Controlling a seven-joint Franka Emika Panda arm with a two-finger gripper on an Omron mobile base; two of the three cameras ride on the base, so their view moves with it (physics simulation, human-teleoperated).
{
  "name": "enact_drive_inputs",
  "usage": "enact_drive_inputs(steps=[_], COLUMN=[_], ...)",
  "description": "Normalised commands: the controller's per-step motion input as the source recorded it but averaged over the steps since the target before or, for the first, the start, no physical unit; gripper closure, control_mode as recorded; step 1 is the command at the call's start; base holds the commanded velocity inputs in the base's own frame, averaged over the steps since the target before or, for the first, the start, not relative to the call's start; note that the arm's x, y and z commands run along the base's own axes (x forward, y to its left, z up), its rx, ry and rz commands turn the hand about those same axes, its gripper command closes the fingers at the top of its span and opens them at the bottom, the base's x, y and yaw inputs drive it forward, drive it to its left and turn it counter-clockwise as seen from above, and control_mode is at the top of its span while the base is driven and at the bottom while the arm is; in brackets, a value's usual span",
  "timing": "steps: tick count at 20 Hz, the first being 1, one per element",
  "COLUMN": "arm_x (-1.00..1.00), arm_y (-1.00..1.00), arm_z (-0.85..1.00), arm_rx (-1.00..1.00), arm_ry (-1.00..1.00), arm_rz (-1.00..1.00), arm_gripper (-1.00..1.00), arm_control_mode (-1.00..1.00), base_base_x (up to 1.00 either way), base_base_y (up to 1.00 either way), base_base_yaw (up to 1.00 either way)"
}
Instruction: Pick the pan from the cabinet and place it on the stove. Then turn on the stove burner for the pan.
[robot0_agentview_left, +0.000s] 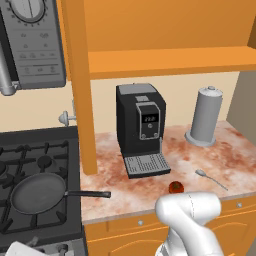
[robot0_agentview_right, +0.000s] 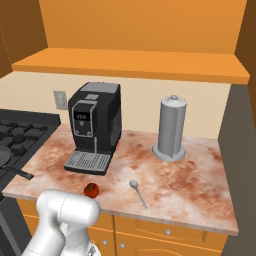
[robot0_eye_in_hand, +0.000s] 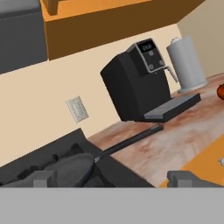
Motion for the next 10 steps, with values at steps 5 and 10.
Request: enact_drive_inputs(steps=[5,10], arm_x=[0.00,0.04], arm_y=[0.00,0.00], arm_z=[-0.21,-0.28], arm_rx=[-0.05,-0.06], arm_ry=[-0.05,-0.02], arm_rz=[0.01,0.02], arm_gripper=[-1.00,-1.00], arm_control_mode=[-1.00,-1.00], base_base_x=[0.00,0.00], base_base_y=[0.00,0.00], base_base_yaw=[0.00,0.00])
